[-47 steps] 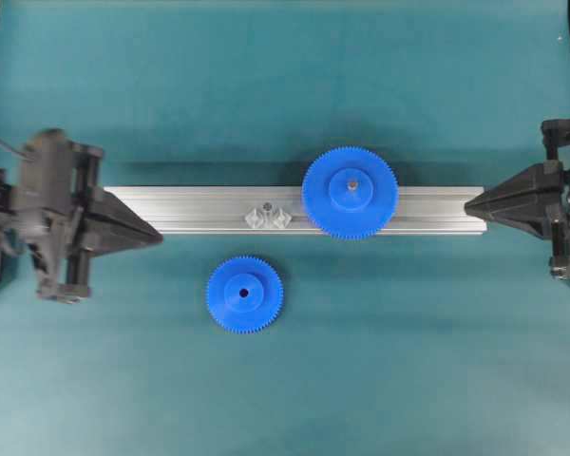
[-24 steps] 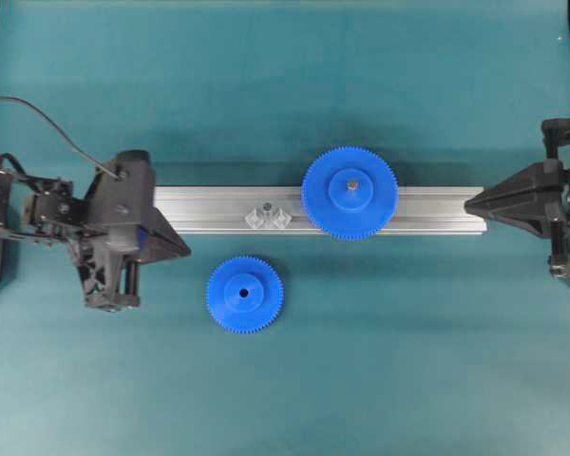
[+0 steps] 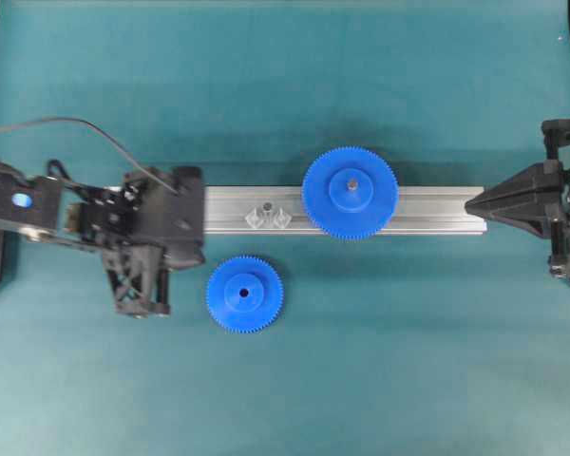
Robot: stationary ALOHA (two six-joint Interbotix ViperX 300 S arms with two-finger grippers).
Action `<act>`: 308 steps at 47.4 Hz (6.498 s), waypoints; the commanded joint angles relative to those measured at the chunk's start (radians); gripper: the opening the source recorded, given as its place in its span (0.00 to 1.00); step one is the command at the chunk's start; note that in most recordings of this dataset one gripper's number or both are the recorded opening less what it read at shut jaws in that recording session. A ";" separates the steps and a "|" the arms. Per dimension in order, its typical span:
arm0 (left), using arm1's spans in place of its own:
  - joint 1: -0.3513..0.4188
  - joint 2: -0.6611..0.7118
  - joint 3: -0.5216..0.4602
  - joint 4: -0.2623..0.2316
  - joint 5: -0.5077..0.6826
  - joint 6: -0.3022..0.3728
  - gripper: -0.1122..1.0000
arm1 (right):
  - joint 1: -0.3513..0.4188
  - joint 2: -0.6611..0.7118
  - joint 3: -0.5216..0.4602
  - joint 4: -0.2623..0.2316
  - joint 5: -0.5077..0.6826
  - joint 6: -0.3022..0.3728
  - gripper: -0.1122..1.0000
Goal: Find the location of the shaft and insert the small gear.
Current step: 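Lower the open left gripper around the small blue gear's hub, then close the left gripper on the gear hub and lift it, then carry the gear with the left gripper over the empty left shaft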
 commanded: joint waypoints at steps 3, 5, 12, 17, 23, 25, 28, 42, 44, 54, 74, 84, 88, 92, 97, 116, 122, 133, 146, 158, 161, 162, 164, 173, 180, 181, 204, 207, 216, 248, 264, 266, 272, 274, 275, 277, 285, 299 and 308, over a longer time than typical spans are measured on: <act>-0.020 0.035 -0.071 0.003 0.038 0.002 0.11 | -0.003 0.005 -0.009 0.002 -0.009 0.011 0.14; -0.021 0.051 -0.086 0.003 0.049 0.002 0.11 | -0.003 0.005 -0.008 0.002 -0.009 0.011 0.14; -0.023 0.100 -0.132 0.003 0.086 0.003 0.11 | -0.003 0.005 -0.005 0.002 -0.009 0.009 0.14; -0.023 0.140 -0.170 0.003 0.106 0.006 0.11 | -0.003 0.005 0.000 0.002 -0.012 0.012 0.14; -0.023 0.176 -0.207 0.005 0.141 0.020 0.11 | -0.003 0.003 0.009 0.002 -0.017 0.035 0.14; -0.023 0.187 -0.218 0.005 0.152 0.031 0.11 | -0.003 0.002 0.015 0.002 -0.020 0.046 0.14; -0.023 0.201 -0.233 0.003 0.166 0.046 0.11 | -0.003 0.000 0.020 0.002 -0.025 0.055 0.14; -0.023 0.253 -0.291 0.005 0.204 0.083 0.11 | -0.003 -0.011 0.028 0.000 -0.026 0.058 0.14; -0.023 0.259 -0.298 0.005 0.207 0.083 0.11 | -0.003 -0.012 0.029 0.000 -0.026 0.058 0.14; -0.031 0.291 -0.319 0.005 0.230 0.083 0.11 | -0.003 -0.015 0.034 0.000 -0.026 0.058 0.14; -0.037 0.334 -0.362 0.003 0.262 0.084 0.11 | -0.003 -0.021 0.037 0.000 -0.026 0.058 0.14; -0.037 0.342 -0.365 0.003 0.275 0.083 0.11 | -0.003 -0.032 0.044 0.000 -0.026 0.058 0.14; -0.041 0.344 -0.368 0.003 0.275 0.086 0.11 | -0.003 -0.034 0.046 0.000 -0.026 0.058 0.14; -0.046 0.344 -0.371 0.003 0.275 0.103 0.11 | -0.003 -0.034 0.044 0.000 -0.026 0.058 0.14; -0.052 0.344 -0.373 0.003 0.275 0.129 0.11 | -0.003 -0.034 0.046 0.000 -0.026 0.058 0.14; -0.054 0.348 -0.376 0.003 0.275 0.127 0.11 | -0.003 -0.034 0.046 0.000 -0.026 0.060 0.14; -0.054 0.347 -0.377 0.005 0.272 0.126 0.11 | -0.003 -0.034 0.048 0.000 -0.026 0.058 0.14; -0.054 0.348 -0.377 0.003 0.276 0.104 0.29 | -0.003 -0.034 0.048 0.000 -0.026 0.060 0.14; -0.054 0.373 -0.380 0.003 0.272 0.040 0.91 | -0.003 -0.034 0.049 0.000 -0.026 0.060 0.14; -0.052 0.382 -0.399 0.003 0.270 0.034 0.94 | -0.003 -0.034 0.052 0.000 -0.026 0.063 0.14; -0.052 0.387 -0.399 0.003 0.270 0.034 0.94 | -0.003 -0.034 0.052 0.000 -0.026 0.063 0.14; -0.054 0.388 -0.399 0.003 0.270 0.034 0.94 | -0.003 -0.034 0.052 0.000 -0.026 0.063 0.14; -0.052 0.390 -0.400 0.003 0.270 0.034 0.94 | -0.003 -0.034 0.052 0.000 -0.026 0.063 0.14; -0.052 0.399 -0.400 0.003 0.270 0.032 0.94 | -0.003 -0.034 0.052 0.000 -0.026 0.063 0.14; -0.048 0.403 -0.396 0.003 0.268 0.031 0.94 | -0.003 -0.034 0.052 0.000 -0.026 0.063 0.14; -0.046 0.403 -0.396 0.003 0.268 0.031 0.94 | -0.003 -0.034 0.052 0.000 -0.026 0.063 0.14; -0.037 0.434 -0.393 0.003 0.258 0.038 0.94 | -0.003 -0.034 0.052 0.000 -0.026 0.063 0.14; -0.037 0.437 -0.393 0.003 0.258 0.040 0.94 | -0.003 -0.034 0.052 0.000 -0.026 0.063 0.14; -0.037 0.442 -0.390 0.003 0.253 0.040 0.94 | -0.003 -0.034 0.054 0.000 -0.026 0.063 0.14; -0.038 0.453 -0.396 0.005 0.282 0.054 0.67 | -0.005 -0.034 0.057 0.000 -0.026 0.064 0.14; -0.038 0.440 -0.411 0.006 0.281 0.066 0.67 | -0.003 -0.037 0.058 0.000 -0.026 0.063 0.14; -0.037 0.436 -0.414 0.006 0.284 0.069 0.67 | -0.003 -0.037 0.058 0.000 -0.026 0.064 0.14; -0.037 0.413 -0.423 0.006 0.285 0.071 0.67 | -0.003 -0.037 0.060 0.000 -0.026 0.064 0.14; -0.037 0.407 -0.425 0.005 0.284 0.071 0.67 | -0.003 -0.037 0.060 0.000 -0.026 0.063 0.14; -0.037 0.403 -0.425 0.005 0.284 0.071 0.67 | -0.003 -0.037 0.060 0.000 -0.026 0.064 0.14; -0.037 0.399 -0.426 0.006 0.285 0.071 0.67 | -0.003 -0.037 0.060 0.000 -0.026 0.063 0.14; -0.037 0.387 -0.433 0.006 0.304 0.069 0.67 | -0.003 -0.038 0.061 0.000 -0.034 0.063 0.14; -0.037 0.348 -0.486 0.006 0.387 0.087 0.67 | -0.003 -0.044 0.063 0.000 -0.038 0.063 0.14; -0.034 0.334 -0.526 0.006 0.457 0.109 0.67 | -0.003 -0.044 0.063 0.000 -0.035 0.063 0.14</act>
